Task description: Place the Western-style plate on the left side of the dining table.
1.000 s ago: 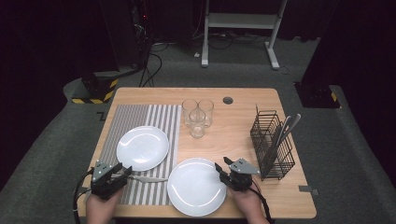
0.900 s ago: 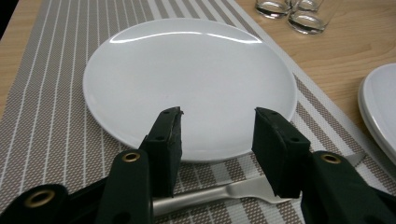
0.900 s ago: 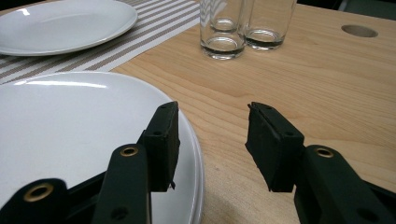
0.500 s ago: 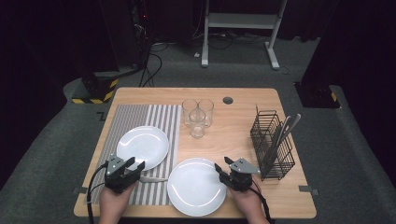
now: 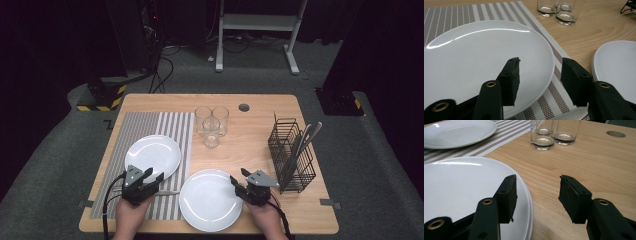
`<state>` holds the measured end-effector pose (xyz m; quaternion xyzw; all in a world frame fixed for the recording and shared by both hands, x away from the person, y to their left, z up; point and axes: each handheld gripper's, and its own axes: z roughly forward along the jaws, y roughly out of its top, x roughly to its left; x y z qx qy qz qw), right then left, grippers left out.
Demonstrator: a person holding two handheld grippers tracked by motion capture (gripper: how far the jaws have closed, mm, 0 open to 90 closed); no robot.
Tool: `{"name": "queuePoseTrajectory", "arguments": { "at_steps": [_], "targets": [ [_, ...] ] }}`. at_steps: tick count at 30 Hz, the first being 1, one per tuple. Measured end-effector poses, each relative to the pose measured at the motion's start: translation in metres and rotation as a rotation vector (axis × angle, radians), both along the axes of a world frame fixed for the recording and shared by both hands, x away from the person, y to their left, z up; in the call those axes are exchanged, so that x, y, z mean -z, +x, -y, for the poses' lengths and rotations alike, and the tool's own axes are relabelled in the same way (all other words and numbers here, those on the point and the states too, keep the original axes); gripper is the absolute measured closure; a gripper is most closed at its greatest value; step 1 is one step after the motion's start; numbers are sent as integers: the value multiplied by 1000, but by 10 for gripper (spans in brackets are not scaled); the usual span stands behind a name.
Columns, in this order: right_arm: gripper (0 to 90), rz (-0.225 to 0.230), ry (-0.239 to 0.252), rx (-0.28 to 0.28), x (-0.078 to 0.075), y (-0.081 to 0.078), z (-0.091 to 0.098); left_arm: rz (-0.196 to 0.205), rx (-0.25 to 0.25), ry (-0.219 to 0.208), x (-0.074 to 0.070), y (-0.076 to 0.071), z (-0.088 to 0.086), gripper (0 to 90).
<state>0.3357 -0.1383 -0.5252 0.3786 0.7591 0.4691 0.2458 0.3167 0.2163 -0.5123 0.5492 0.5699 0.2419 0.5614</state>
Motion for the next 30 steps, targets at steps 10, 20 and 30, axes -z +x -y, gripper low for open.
{"name": "queuePoseTrajectory", "arguments": {
  "at_steps": [10, 20, 30],
  "targets": [
    [472, -2, 19, 2, -5, -2, 3, -1, 5, 21, 9, -8, 2, 482],
    [461, -1, 24, 3, -10, 0, 1, 17, 21, 34, 9, -10, -1, 481],
    [451, 1, 26, 3, -14, 0, -2, 12, 22, 31, 10, -7, -5, 479]
  ]
}}
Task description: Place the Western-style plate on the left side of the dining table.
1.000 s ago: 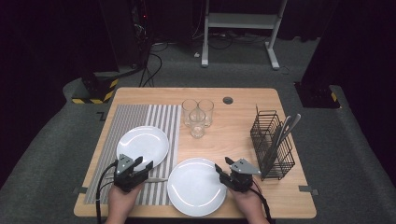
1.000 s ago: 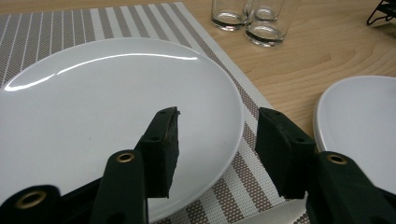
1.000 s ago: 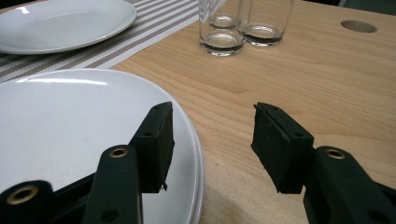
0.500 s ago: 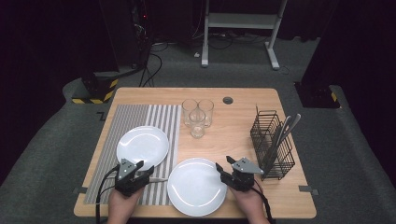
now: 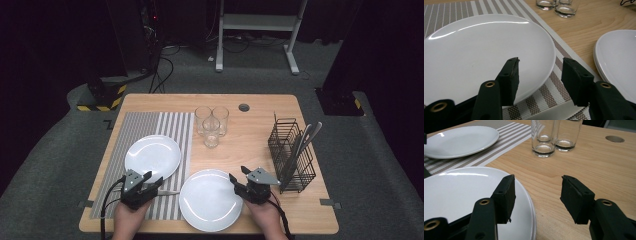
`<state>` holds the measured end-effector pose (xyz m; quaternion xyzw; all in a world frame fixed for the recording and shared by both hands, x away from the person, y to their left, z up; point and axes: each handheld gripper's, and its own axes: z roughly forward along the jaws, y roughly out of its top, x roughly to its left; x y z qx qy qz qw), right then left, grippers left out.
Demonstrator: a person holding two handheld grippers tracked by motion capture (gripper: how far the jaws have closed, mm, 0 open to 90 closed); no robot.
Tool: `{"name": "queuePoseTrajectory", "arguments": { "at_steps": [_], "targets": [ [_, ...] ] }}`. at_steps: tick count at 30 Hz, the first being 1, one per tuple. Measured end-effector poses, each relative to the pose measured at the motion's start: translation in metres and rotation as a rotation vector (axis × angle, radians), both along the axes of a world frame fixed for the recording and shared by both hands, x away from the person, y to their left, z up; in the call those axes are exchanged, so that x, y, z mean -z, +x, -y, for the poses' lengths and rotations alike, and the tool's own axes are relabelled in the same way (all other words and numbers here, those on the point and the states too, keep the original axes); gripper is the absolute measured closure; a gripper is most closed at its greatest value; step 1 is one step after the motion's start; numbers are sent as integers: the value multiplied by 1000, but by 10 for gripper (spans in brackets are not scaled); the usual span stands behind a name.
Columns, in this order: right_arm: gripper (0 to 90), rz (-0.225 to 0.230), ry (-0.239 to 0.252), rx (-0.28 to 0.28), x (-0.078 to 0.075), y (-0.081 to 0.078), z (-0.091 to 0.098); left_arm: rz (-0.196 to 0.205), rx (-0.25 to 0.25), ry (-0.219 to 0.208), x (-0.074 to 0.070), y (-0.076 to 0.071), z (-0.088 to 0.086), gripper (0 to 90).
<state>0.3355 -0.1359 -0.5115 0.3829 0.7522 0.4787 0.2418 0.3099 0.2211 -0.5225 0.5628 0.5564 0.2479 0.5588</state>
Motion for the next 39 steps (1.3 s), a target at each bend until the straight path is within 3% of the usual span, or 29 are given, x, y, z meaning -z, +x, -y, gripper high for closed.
{"name": "queuePoseTrajectory", "arguments": {
  "at_steps": [20, 24, 39],
  "targets": [
    [407, 51, 47, 17, -35, 1, 10, 10, -4, -9, -2, 2, -2, 471],
    [395, 61, 48, 20, -38, 2, 9, 5, -1, -35, -4, 2, -4, 468],
    [364, 81, 46, 31, -48, 4, 6, 6, 4, -33, -3, 5, -4, 465]
  ]
}}
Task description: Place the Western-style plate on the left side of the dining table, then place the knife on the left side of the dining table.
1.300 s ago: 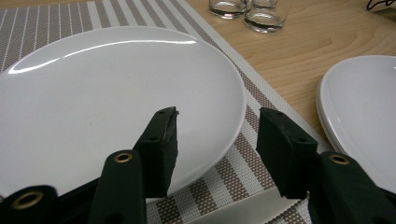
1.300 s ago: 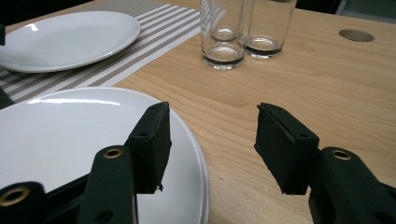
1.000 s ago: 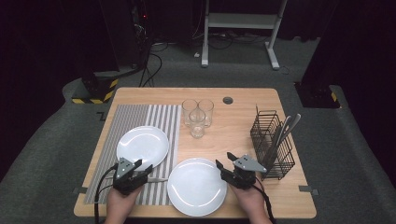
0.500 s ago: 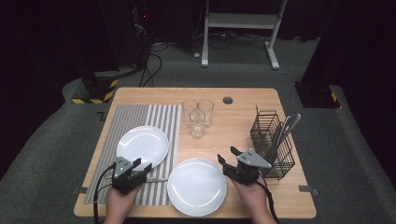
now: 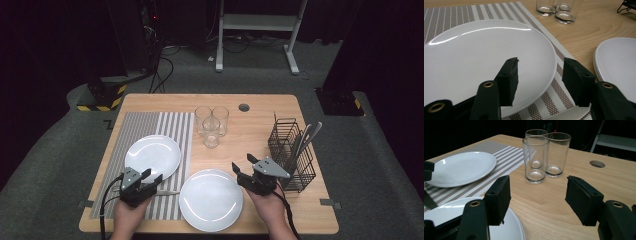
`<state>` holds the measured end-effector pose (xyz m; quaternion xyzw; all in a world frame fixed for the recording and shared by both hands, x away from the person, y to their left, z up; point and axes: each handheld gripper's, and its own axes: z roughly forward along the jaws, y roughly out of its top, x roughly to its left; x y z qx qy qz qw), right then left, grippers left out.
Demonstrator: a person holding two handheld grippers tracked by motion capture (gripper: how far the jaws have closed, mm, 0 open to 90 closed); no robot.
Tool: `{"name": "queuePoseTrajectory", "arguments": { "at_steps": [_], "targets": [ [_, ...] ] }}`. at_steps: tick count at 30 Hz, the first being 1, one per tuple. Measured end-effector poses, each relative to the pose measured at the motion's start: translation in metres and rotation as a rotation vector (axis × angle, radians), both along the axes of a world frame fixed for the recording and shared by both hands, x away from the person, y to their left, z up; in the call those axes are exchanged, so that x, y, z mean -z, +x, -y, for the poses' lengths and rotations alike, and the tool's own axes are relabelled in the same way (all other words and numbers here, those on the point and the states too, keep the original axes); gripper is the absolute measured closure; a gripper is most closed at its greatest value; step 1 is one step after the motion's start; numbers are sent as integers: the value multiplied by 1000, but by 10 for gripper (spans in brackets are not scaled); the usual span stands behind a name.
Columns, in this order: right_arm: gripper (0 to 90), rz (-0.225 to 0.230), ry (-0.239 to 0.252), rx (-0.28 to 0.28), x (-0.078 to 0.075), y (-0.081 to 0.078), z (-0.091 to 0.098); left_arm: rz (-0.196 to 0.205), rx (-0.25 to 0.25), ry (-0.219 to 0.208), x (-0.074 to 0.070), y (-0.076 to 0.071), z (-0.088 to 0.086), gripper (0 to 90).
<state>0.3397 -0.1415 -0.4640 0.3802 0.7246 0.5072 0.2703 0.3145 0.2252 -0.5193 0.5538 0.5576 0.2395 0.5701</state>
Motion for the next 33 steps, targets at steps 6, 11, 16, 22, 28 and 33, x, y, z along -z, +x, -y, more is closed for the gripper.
{"name": "queuePoseTrajectory", "arguments": {
  "at_steps": [6, 11, 16, 22, 28, 33],
  "targets": [
    [362, 1, -6, -1, -1, 1, -2, 0, 1, -1, 0, 0, 0, 466],
    [360, 2, -7, 0, -1, 2, -4, 1, -2, -4, 0, 0, -1, 466],
    [355, 3, -5, -2, -2, 2, -3, 9, -9, -10, -1, 0, 0, 466],
    [352, 13, 1, 4, -6, 2, -2, 11, -9, -3, -2, -1, -1, 466],
    [351, 27, 5, 10, -13, 2, 0, 11, -11, -10, -1, 0, 0, 466],
    [348, 39, 14, 11, -23, 1, 1, 12, -6, -6, -2, 0, -1, 466]
  ]
}}
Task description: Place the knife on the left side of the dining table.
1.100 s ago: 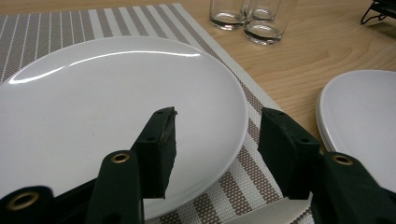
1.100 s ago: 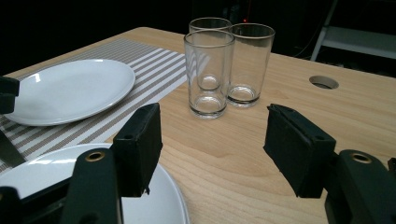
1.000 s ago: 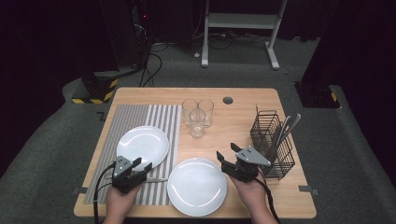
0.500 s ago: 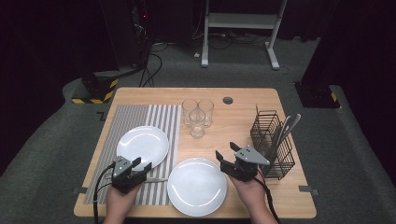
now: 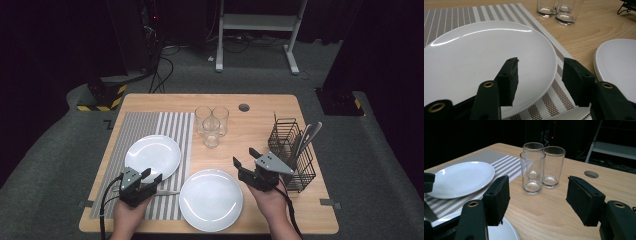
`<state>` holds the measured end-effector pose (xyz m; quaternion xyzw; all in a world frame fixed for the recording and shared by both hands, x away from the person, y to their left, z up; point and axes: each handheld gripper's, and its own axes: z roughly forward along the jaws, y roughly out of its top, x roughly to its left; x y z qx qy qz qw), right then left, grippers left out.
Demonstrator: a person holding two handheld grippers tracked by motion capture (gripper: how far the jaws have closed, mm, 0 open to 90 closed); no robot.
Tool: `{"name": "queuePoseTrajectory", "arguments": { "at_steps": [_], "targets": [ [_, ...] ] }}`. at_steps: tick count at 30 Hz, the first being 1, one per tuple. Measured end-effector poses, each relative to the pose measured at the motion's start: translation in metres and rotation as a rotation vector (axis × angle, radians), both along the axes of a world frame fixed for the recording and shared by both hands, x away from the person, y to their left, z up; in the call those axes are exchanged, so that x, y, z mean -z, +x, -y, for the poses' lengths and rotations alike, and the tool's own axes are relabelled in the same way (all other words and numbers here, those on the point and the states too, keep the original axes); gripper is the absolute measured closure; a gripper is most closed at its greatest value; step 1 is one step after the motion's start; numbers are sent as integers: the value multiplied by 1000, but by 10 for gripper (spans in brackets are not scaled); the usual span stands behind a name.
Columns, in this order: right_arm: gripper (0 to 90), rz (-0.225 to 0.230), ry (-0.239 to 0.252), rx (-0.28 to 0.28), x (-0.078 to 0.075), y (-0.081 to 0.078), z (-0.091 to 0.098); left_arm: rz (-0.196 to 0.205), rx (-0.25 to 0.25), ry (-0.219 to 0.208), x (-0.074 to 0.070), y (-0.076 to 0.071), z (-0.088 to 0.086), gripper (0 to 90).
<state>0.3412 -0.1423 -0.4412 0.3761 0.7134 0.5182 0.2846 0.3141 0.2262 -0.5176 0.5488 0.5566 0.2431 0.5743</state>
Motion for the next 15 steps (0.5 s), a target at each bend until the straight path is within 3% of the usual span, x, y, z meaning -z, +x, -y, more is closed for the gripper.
{"name": "queuePoseTrajectory", "arguments": {
  "at_steps": [11, 15],
  "targets": [
    [325, 22, 9, 3, -25, 3, -1, -5, 6, -15, 1, 2, -1, 468],
    [323, 8, 8, 12, -31, 6, 1, -4, 3, -9, 1, 4, -2, 468]
  ]
}}
